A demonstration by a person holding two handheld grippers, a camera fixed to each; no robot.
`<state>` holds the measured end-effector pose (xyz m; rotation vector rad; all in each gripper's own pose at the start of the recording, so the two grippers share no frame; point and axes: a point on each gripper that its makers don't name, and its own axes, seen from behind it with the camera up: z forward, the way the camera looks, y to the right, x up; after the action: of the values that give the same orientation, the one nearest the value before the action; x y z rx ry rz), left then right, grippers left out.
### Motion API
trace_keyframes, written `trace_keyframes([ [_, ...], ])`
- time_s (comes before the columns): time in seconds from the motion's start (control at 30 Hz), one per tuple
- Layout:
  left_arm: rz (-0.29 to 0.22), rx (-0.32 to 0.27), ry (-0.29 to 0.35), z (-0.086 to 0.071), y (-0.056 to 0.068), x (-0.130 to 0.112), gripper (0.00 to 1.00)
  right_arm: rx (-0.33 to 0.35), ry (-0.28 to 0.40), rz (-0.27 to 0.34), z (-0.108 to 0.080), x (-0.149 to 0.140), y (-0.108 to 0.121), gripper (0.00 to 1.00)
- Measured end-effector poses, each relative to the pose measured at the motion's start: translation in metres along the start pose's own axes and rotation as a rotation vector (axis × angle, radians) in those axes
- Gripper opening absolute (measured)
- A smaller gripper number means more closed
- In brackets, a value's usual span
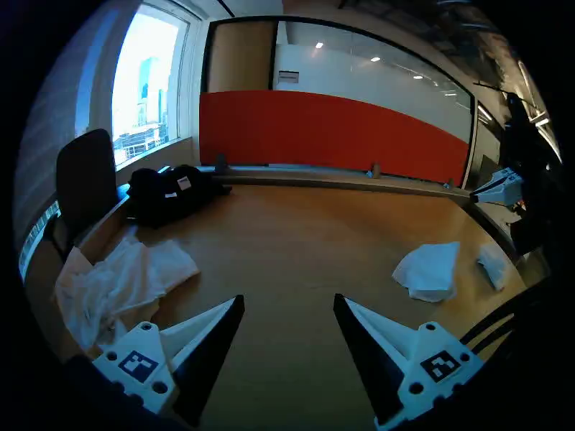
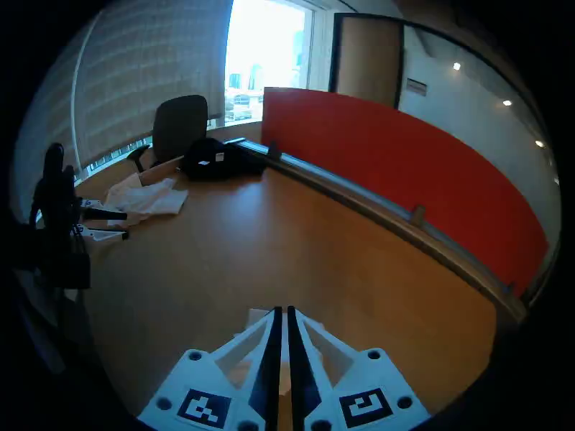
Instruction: Fold towel
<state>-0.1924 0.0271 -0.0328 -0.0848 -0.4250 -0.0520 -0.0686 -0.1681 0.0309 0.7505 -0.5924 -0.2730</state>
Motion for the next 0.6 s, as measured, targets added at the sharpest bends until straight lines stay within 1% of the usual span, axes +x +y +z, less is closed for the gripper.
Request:
trace_keyframes([
  [0.2,0.005,0.005,0.000,-0.001,-0.002,0.000,0.92,-0.018,-0.012,0.000,0.000,-0.006,0.010,0.05],
  [0.23,0.005,0.006,-0.001,-0.001,-0.002,0.000,0.92,-0.024,-0.021,-0.003,0.000,-0.010,0.013,0.08],
  [0.27,0.005,0.007,-0.002,-0.001,-0.002,0.000,0.92,-0.030,-0.030,-0.005,0.000,-0.014,0.016,0.13],
  [0.3,0.006,0.008,-0.003,0.000,-0.002,-0.001,0.92,-0.036,-0.040,-0.008,0.000,-0.018,0.019,0.21],
  [0.4,0.006,0.008,-0.004,0.000,-0.002,-0.001,0.92,-0.044,-0.070,-0.006,0.001,-0.035,0.026,0.56],
  [0.43,0.007,0.008,-0.004,0.000,-0.002,-0.001,0.92,-0.045,-0.077,-0.003,0.001,-0.040,0.027,0.62],
  [0.6,0.012,0.012,-0.006,-0.001,-0.002,-0.001,0.92,-0.046,-0.106,0.016,0.002,-0.062,0.035,0.64],
])
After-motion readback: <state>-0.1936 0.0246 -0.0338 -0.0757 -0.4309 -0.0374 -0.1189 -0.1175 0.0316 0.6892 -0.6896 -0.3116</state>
